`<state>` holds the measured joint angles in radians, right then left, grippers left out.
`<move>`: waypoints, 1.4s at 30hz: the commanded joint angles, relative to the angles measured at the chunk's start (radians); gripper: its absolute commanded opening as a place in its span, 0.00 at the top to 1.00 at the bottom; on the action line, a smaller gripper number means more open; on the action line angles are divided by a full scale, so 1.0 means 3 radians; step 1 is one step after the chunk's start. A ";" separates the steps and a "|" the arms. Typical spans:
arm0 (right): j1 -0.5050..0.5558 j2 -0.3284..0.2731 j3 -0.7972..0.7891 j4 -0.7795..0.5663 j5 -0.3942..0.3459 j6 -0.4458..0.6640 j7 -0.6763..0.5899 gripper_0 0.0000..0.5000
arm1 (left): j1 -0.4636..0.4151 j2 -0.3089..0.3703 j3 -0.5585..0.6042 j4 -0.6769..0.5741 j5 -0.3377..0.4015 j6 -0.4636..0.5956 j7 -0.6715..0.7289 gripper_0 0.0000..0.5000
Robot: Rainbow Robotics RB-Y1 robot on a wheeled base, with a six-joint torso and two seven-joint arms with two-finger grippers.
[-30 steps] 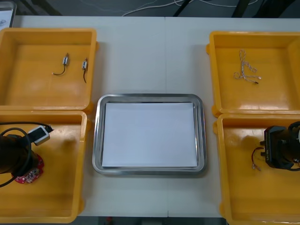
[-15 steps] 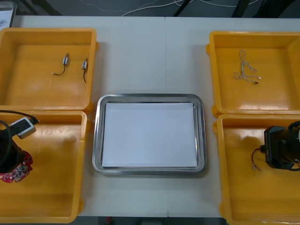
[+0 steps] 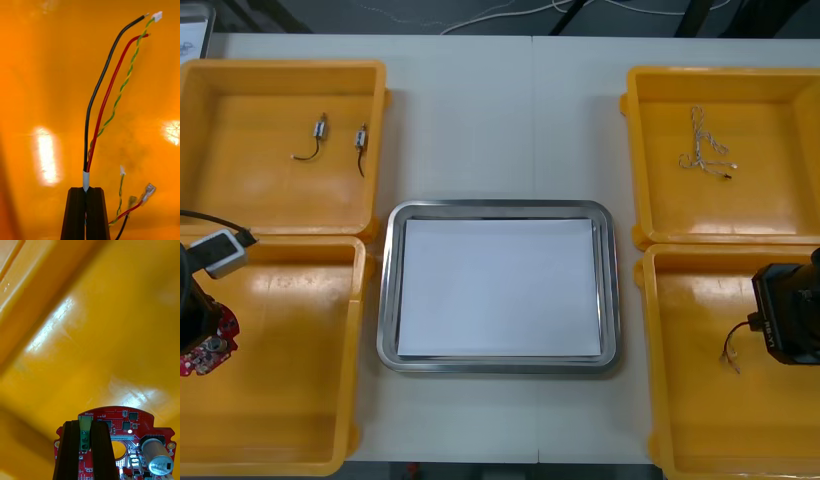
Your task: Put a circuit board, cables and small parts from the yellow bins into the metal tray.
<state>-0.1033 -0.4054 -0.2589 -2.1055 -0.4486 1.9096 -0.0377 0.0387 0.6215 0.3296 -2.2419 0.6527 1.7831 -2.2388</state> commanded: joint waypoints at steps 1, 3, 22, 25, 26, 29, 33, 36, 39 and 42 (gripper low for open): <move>-0.0101 -0.0188 -0.0104 -0.0283 -0.0059 0.0034 0.0166 1.00 | -0.0196 0.0071 0.0067 -0.0212 0.0013 0.0141 0.0815 1.00; -0.0116 -0.0224 -0.0104 -0.0335 -0.0069 0.0034 0.0187 1.00 | -0.0226 0.0071 0.0042 -0.0253 0.0023 0.0167 0.0959 1.00; -0.0044 -0.0418 -0.0308 -0.0892 -0.0156 0.0034 0.1102 1.00 | -0.0528 0.0071 -0.0337 -0.0627 0.0033 0.0456 0.2360 1.00; 0.0053 -0.0433 -0.0308 -0.0994 -0.0172 0.0034 0.1414 1.00 | -0.0564 0.0076 -0.0434 -0.0652 0.0023 0.0456 0.2574 1.00; 0.0089 -0.0433 -0.0308 -0.1040 -0.0177 0.0034 0.1542 1.00 | -0.0589 0.0071 -0.0480 -0.0662 0.0008 0.0456 0.2661 1.00; 0.0211 -0.0433 -0.0293 -0.1148 -0.0197 0.0034 0.1869 1.00 | -0.0630 0.0076 -0.0608 -0.0673 -0.0074 0.0456 0.2810 1.00; 0.0390 -0.0433 -0.0288 -0.1367 -0.0284 0.0034 0.2314 1.00 | -0.0712 0.0081 -0.0695 -0.0678 -0.0105 0.0456 0.3014 1.00; 0.0482 -0.0433 -0.0288 -0.1511 -0.0361 0.0034 0.2554 1.00 | -0.0779 0.0096 -0.0751 -0.0713 -0.0094 0.0456 0.3178 1.00; 0.0539 -0.0433 -0.0288 -0.1608 -0.0432 0.0034 0.2784 1.00 | -0.0819 0.0137 -0.0853 -0.0744 -0.0089 0.0456 0.3372 1.00; 0.0559 -0.0433 -0.0288 -0.1659 -0.0514 0.0034 0.3020 1.00 | -0.0896 0.0209 -0.1012 -0.0754 -0.0100 0.0456 0.3582 1.00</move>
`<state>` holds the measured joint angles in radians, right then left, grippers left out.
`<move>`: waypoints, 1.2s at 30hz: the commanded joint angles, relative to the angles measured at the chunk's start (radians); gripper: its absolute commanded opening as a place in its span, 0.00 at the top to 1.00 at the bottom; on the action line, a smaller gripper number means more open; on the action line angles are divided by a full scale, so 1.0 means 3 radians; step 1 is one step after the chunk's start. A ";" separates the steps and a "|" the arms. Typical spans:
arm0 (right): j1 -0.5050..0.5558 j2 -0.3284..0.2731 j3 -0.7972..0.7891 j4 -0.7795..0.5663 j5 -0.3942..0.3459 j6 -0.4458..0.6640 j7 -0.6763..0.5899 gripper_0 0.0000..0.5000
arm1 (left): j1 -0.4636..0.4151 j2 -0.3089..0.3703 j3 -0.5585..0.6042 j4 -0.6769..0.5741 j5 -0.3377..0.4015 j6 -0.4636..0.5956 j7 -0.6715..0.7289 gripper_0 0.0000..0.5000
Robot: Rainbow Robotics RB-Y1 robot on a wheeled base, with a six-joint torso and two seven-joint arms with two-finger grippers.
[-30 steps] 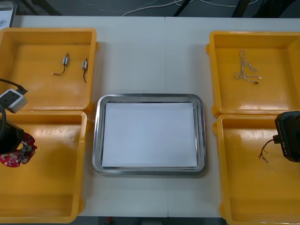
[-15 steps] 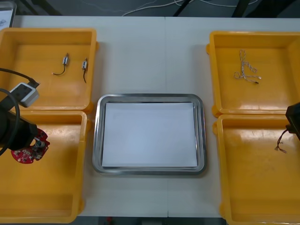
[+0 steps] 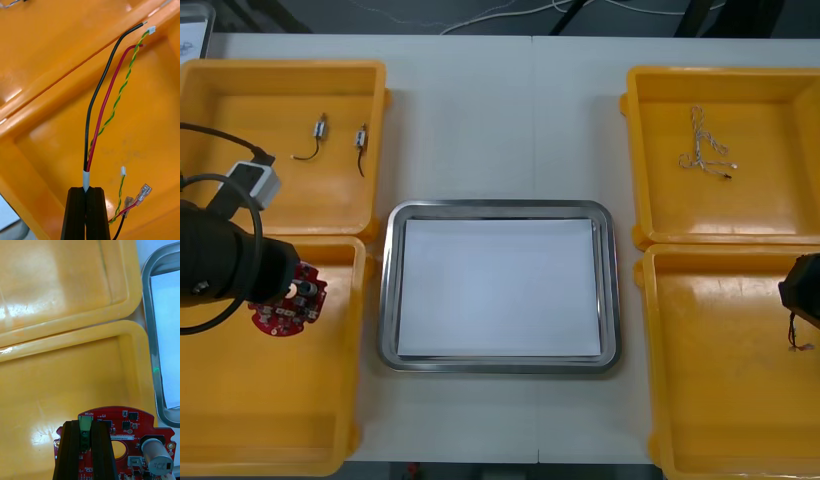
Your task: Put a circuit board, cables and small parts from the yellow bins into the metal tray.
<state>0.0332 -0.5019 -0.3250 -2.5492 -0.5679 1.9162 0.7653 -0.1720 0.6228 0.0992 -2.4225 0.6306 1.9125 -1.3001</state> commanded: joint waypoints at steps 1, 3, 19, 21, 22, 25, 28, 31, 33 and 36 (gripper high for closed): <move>0.0109 -0.0112 -0.0072 -0.0190 -0.0127 0.0012 0.0374 1.00 | -0.0204 0.0215 -0.0269 -0.0157 -0.0026 0.0025 0.0494 1.00; 0.0109 -0.0112 -0.0072 -0.0226 -0.0203 0.0012 0.0542 1.00 | -0.0255 0.0230 -0.0356 -0.0173 -0.0026 0.0025 0.0642 1.00; 0.0078 -0.0158 0.0025 -0.0229 -0.0444 0.0012 0.1846 1.00 | -0.0608 0.0256 -0.1287 -0.0260 -0.0491 0.0025 0.1624 1.00; 0.0063 -0.0163 0.0040 -0.0229 -0.0474 0.0012 0.1974 1.00 | -0.0644 0.0256 -0.1405 -0.0260 -0.0553 0.0025 0.1716 1.00; 0.0038 -0.0168 0.0045 -0.0229 -0.0521 0.0012 0.2056 1.00 | -0.0669 0.0256 -0.1512 -0.0244 -0.0624 0.0025 0.1741 1.00; -0.0034 -0.0168 0.0045 -0.0229 -0.0653 0.0012 0.2225 1.00 | -0.0710 0.0250 -0.1778 -0.0188 -0.0834 0.0025 0.1777 1.00; -0.0090 -0.0178 0.0045 -0.0229 -0.0756 0.0012 0.2383 1.00 | -0.0725 0.0230 -0.1890 -0.0101 -0.0864 0.0025 0.1833 1.00; -0.0131 -0.0199 0.0066 -0.0229 -0.0797 0.0012 0.2557 1.00 | -0.0741 0.0194 -0.1982 -0.0019 -0.0916 -0.0050 0.1869 1.00; -0.0157 -0.0219 0.0081 -0.0229 -0.0802 0.0012 0.2649 1.00 | -0.0766 0.0179 -0.2064 0.0032 -0.0977 -0.0091 0.1890 1.00; -0.0203 -0.0245 0.0097 -0.0229 -0.0812 0.0012 0.2731 1.00 | -0.0797 0.0148 -0.2182 0.0134 -0.1038 -0.0162 0.1915 1.00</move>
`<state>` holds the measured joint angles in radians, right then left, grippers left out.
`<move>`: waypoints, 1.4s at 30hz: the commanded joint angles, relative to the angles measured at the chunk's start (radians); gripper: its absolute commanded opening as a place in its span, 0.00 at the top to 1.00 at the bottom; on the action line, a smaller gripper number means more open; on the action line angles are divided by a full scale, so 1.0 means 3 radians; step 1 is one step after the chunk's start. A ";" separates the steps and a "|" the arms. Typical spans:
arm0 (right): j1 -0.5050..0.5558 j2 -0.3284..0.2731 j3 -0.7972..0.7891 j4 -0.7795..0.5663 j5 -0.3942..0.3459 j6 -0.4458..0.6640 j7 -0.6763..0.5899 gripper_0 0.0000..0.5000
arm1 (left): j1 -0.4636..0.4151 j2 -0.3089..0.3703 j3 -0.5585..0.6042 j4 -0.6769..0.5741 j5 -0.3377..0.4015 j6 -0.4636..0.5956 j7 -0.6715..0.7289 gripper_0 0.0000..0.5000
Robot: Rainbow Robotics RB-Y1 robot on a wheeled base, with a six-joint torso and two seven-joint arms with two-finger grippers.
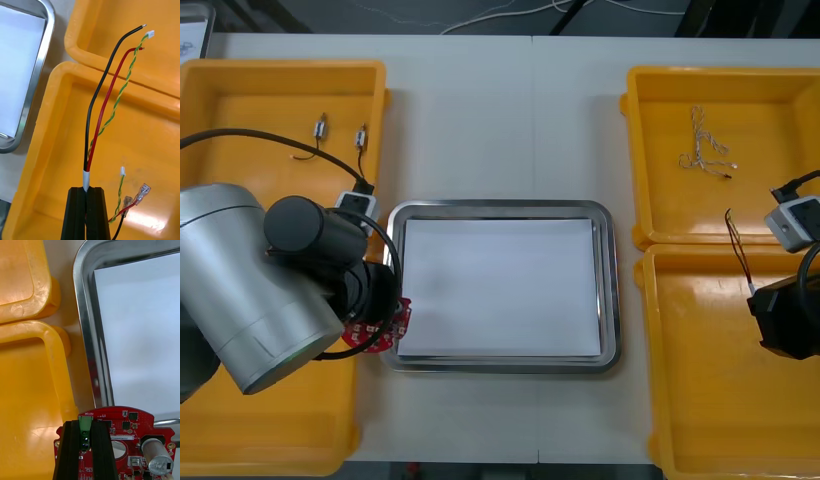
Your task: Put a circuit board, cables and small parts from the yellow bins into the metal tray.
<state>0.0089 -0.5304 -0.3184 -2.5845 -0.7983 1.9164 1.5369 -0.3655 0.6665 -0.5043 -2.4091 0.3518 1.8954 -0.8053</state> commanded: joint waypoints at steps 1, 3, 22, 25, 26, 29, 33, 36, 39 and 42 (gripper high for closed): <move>-0.0132 -0.0165 0.0090 -0.0112 -0.0049 0.0012 0.0159 1.00 | -0.0162 -0.0007 -0.0185 0.0125 -0.0109 -0.0141 0.0276 1.00; -0.0147 -0.0185 0.0110 -0.0112 -0.0054 0.0012 0.0159 1.00 | -0.0172 -0.0018 -0.0201 0.0176 -0.0094 -0.0197 0.0286 1.00; -0.0526 -0.0272 0.0228 -0.0021 -0.0100 0.0012 0.0169 1.00 | -0.0259 -0.0135 -0.0502 0.0355 -0.0073 -0.0525 0.0439 1.00; -0.0531 -0.0277 0.0228 -0.0021 -0.0105 0.0012 0.0169 1.00 | -0.0264 -0.0166 -0.0589 0.0478 -0.0170 -0.0658 0.0445 1.00; -0.0526 -0.0277 0.0233 -0.0021 -0.0105 0.0012 0.0169 1.00 | -0.0264 -0.0166 -0.0605 0.0504 -0.0186 -0.0683 0.0445 1.00; -0.0526 -0.0277 0.0233 -0.0021 -0.0105 0.0012 0.0174 1.00 | -0.0264 -0.0192 -0.0646 0.0637 -0.0216 -0.0852 0.0434 1.00; -0.0510 -0.0267 0.0238 -0.0021 -0.0126 0.0012 0.0159 1.00 | -0.0270 -0.0232 -0.0717 0.0718 -0.0293 -0.0969 0.0445 1.00; -0.0475 -0.0262 0.0243 -0.0021 -0.0115 0.0012 0.0149 1.00 | -0.0270 -0.0253 -0.0738 0.0734 -0.0303 -0.0975 0.0439 1.00; -0.0424 -0.0267 0.0243 -0.0042 -0.0085 0.0012 0.0149 1.00 | -0.0270 -0.0263 -0.0784 0.0749 -0.0349 -0.0969 0.0439 1.00; -0.0418 -0.0267 0.0243 -0.0052 -0.0069 0.0012 0.0139 1.00 | -0.0270 -0.0273 -0.0825 0.0770 -0.0406 -0.0969 0.0445 1.00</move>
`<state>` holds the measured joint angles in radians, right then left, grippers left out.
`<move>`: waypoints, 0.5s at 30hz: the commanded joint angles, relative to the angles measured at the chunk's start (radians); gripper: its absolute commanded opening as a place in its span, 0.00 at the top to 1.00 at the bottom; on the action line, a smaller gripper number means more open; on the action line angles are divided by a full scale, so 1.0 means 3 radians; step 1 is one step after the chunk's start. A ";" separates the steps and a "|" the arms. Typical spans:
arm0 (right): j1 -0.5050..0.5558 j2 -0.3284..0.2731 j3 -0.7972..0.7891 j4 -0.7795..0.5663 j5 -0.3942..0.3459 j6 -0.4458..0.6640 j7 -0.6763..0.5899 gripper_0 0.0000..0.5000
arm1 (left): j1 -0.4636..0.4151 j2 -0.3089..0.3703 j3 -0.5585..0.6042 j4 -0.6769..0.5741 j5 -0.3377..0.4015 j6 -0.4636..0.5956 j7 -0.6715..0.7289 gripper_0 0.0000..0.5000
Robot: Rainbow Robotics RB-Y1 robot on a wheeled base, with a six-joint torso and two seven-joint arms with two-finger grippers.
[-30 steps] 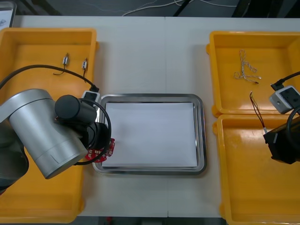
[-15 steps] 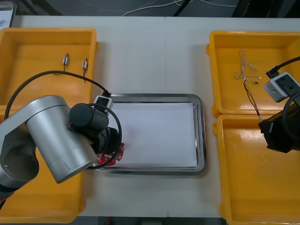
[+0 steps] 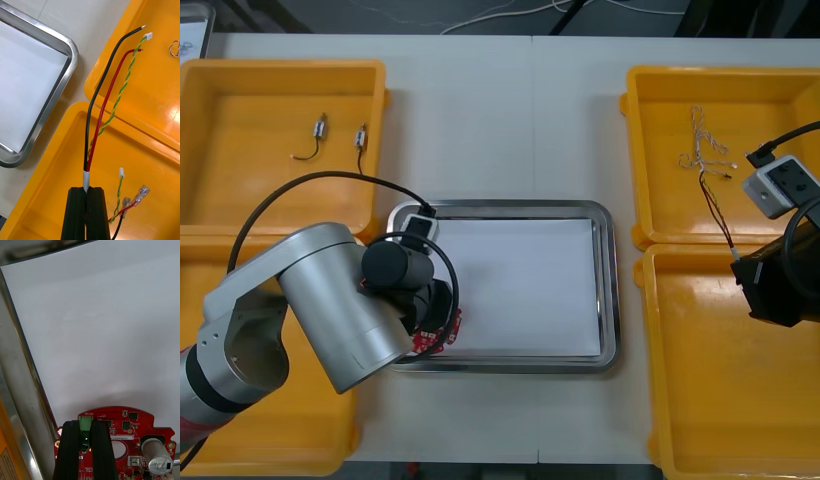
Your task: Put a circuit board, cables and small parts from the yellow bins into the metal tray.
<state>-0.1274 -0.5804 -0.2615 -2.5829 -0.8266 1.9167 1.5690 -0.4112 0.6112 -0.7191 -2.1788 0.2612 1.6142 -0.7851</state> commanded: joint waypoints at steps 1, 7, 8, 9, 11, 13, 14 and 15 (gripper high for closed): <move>0.0036 -0.0095 0.0053 -0.0057 0.0030 0.0011 0.0032 1.00 | -0.0117 -0.0089 -0.0114 0.0007 -0.0109 -0.0032 0.0377 1.00; 0.0041 -0.0095 0.0059 -0.0057 0.0025 0.0011 0.0032 1.00 | -0.0123 -0.0089 -0.0114 0.0028 -0.0124 -0.0037 0.0352 1.00; 0.0041 -0.0100 0.0059 -0.0057 0.0025 0.0011 0.0032 1.00 | -0.0123 -0.0094 -0.0114 0.0038 -0.0129 -0.0042 0.0342 1.00; 0.0041 -0.0095 0.0059 -0.0057 0.0025 0.0011 0.0032 1.00 | -0.0123 -0.0089 -0.0119 0.0043 -0.0139 -0.0058 0.0347 1.00; 0.0041 -0.0100 0.0059 -0.0057 0.0035 0.0011 0.0032 1.00 | -0.0128 -0.0094 -0.0119 0.0068 -0.0139 -0.0093 0.0342 1.00; 0.0056 -0.0095 0.0059 -0.0057 0.0071 0.0011 0.0032 1.00 | -0.0123 -0.0094 -0.0119 0.0104 -0.0160 -0.0165 0.0336 1.00; 0.0056 -0.0095 0.0059 -0.0057 0.0076 0.0011 0.0032 1.00 | -0.0123 -0.0094 -0.0119 0.0114 -0.0170 -0.0191 0.0336 1.00; 0.0062 -0.0095 0.0059 -0.0057 0.0107 0.0011 0.0032 1.00 | -0.0128 -0.0104 -0.0119 0.0155 -0.0175 -0.0252 0.0336 1.00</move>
<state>-0.1257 -0.5804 -0.2609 -2.5829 -0.8159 1.9167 1.5690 -0.4114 0.6076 -0.7374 -2.1452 0.2268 1.5772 -0.7846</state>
